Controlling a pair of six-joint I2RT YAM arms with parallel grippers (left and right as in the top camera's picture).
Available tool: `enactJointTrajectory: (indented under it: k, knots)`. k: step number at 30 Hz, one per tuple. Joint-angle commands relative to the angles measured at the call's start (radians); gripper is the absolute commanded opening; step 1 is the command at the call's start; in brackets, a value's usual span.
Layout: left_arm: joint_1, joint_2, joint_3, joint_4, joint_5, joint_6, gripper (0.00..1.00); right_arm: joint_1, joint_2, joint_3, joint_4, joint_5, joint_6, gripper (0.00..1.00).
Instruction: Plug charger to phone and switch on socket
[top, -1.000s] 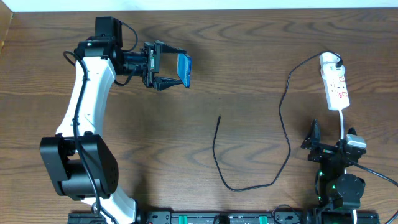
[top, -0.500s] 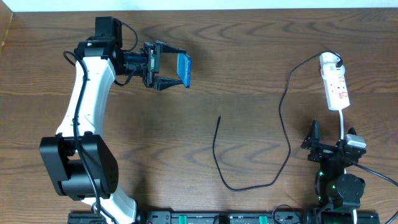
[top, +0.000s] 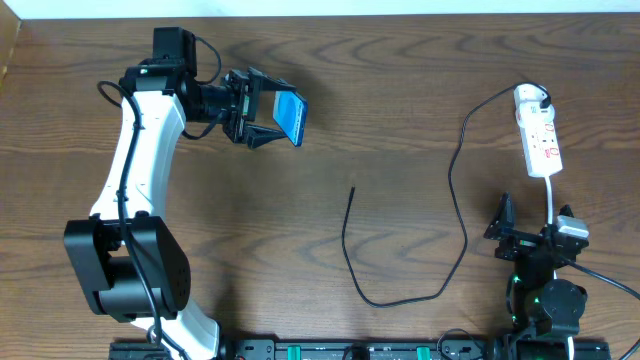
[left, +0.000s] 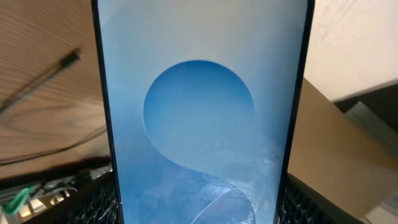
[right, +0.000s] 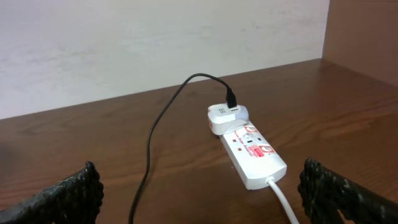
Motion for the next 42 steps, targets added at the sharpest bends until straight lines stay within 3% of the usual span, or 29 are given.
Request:
enactJointTrajectory:
  k: [1,17,21,28,32,42]
  knots:
    - [-0.003,-0.027,0.024,-0.007,-0.024,0.050,0.07,0.005,-0.005,-0.001,-0.002,0.004,0.003,0.99]
    - [-0.051,-0.027,0.024,0.013,-0.023,0.050,0.07,0.005,-0.005,-0.001,0.034,-0.001,0.042,0.99]
    - [-0.055,-0.027,0.024,0.053,-0.023,0.050,0.07,0.005,-0.005,0.003,0.115,-0.069,0.037,0.99]
    - [-0.055,-0.027,0.024,0.072,-0.023,0.050,0.07,0.005,0.027,0.076,0.102,-0.177,0.037,0.99]
    - [-0.055,-0.027,0.024,0.089,-0.023,0.050,0.07,0.005,0.119,0.159,0.053,-0.210,0.021,0.99]
    - [-0.055,-0.027,0.024,0.126,-0.053,0.048,0.07,0.005,0.610,0.567,-0.214,-0.342,0.000,0.99]
